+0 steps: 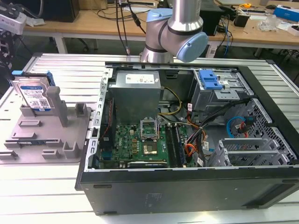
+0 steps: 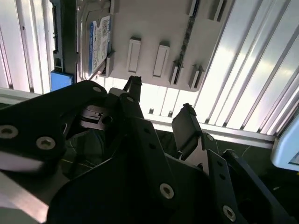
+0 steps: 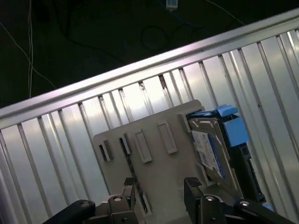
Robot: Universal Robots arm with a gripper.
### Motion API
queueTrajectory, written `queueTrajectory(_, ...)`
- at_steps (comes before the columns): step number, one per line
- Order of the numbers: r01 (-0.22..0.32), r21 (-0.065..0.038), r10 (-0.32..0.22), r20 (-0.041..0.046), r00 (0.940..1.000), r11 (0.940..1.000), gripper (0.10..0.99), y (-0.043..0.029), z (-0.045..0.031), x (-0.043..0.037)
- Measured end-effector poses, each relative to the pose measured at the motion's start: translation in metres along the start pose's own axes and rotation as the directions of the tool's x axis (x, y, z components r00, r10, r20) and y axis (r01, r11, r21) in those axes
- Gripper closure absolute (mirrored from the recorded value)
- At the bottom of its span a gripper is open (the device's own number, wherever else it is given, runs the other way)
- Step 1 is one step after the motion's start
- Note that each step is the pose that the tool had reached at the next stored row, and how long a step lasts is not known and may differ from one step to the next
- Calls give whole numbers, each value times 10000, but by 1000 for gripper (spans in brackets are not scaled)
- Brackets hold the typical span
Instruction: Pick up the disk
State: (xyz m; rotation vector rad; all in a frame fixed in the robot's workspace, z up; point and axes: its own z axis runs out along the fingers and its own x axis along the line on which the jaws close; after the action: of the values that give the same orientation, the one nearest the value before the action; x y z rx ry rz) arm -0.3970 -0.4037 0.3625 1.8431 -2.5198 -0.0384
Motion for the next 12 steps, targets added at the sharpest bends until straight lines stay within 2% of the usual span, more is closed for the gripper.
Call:
queueTrajectory(4, 990, 35, -990, -24, 9951, 9951, 545, 1, 1, 1)
queueTrajectory(5, 1337, 35, -1336, -34, 9910, 9910, 545, 0, 2, 1)
queueTrajectory(7, 2133, 32, -2133, -58, 9770, 9770, 545, -1, 4, 0)
queueTrajectory(10, 2440, 38, -2439, -110, 9697, 9698, 545, -1, 5, -1)
queueTrajectory(12, 2609, 106, -2607, -158, 9653, 9653, 545, -3, 7, -1)
